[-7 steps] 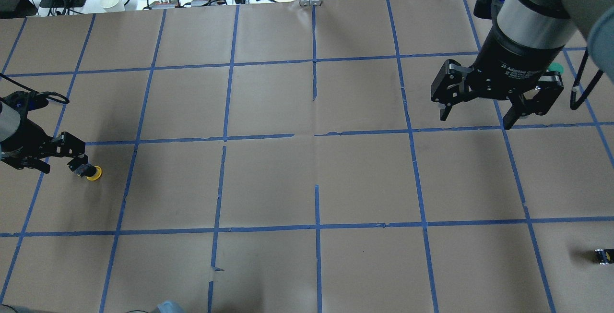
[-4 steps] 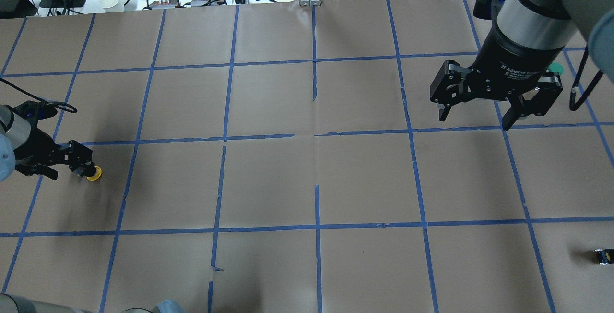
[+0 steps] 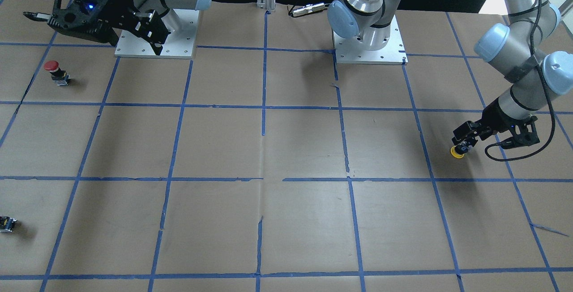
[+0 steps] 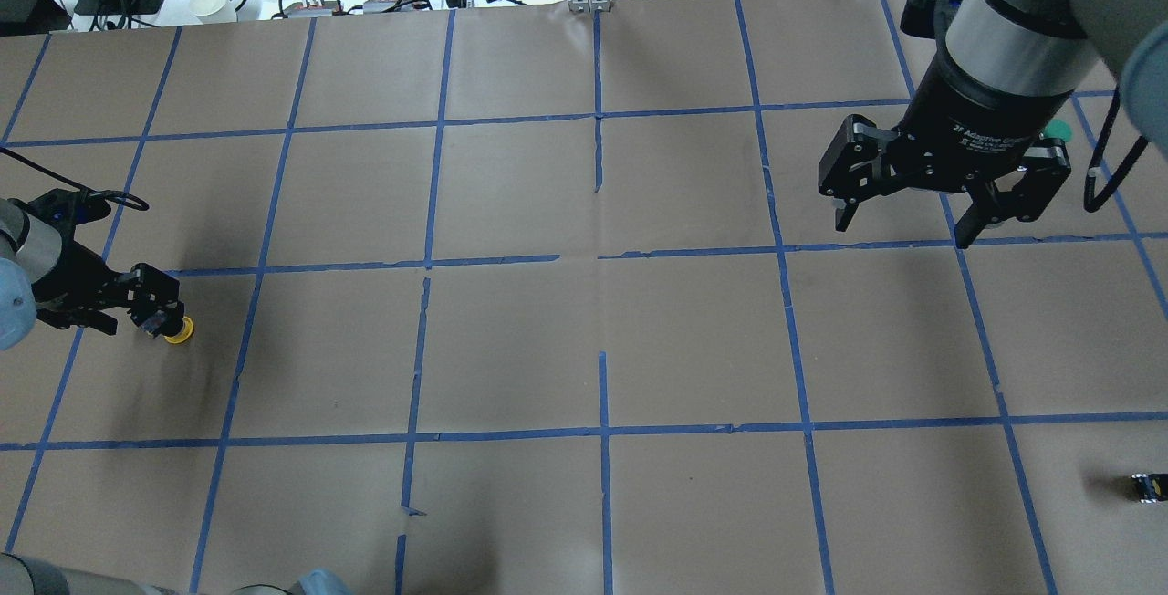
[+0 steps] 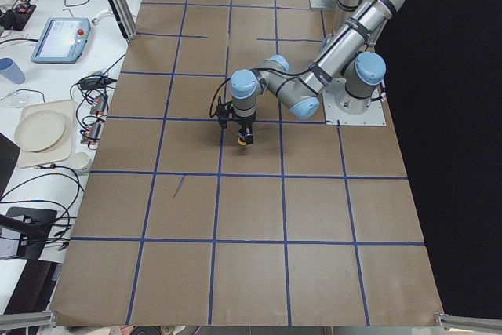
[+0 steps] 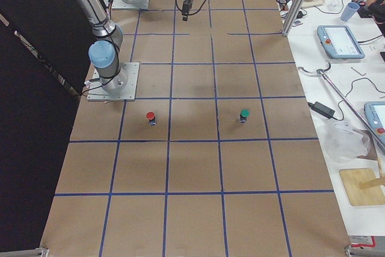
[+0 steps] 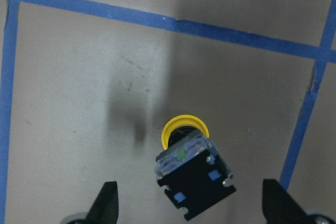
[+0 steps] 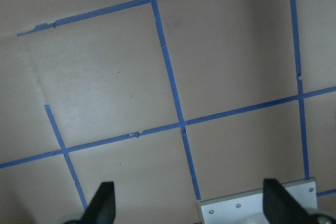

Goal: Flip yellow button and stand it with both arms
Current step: 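Close the left gripper on the button's black body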

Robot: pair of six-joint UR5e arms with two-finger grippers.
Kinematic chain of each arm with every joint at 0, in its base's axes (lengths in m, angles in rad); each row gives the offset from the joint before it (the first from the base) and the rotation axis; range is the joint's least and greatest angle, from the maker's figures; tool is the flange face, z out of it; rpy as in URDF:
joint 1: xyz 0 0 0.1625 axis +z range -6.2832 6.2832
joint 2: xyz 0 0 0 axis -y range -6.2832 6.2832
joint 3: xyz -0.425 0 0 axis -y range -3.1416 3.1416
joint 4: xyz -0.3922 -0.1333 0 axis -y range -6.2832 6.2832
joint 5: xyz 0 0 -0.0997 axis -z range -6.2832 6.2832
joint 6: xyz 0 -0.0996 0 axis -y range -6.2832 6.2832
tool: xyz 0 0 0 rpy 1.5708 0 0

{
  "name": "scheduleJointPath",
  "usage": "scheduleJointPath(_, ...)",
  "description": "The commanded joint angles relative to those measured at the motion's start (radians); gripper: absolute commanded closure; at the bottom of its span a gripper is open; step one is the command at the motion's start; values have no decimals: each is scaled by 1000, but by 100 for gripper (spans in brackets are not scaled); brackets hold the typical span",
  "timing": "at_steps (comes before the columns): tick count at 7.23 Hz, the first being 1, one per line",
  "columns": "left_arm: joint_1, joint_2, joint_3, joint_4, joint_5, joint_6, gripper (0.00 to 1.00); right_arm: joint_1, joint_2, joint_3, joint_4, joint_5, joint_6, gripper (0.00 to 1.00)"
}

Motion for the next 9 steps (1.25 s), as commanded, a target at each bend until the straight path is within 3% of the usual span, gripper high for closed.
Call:
scheduleJointPath(1,0,-20,8,29,-4,3,9,0,1,0,0,0,0,0)
scheduleJointPath(3,0,-20,4,27,-6,3,12,0,1,0,3,2,0,0)
scheduleJointPath(5,0,-23,7,10,0,4,24,-12,0,-13,3,-11,3,0)
scheduleJointPath(6,0,-23,5,9,0,24,32,-12,-12,-13,3,1,3,0)
scheduleJointPath(7,0,-23,7,10,0,29,48,-14,-12,-2,6,-3,11,0)
scheduleJointPath(9,0,-22,11,10,3,33,71,-8,-14,0,8,0,23,0)
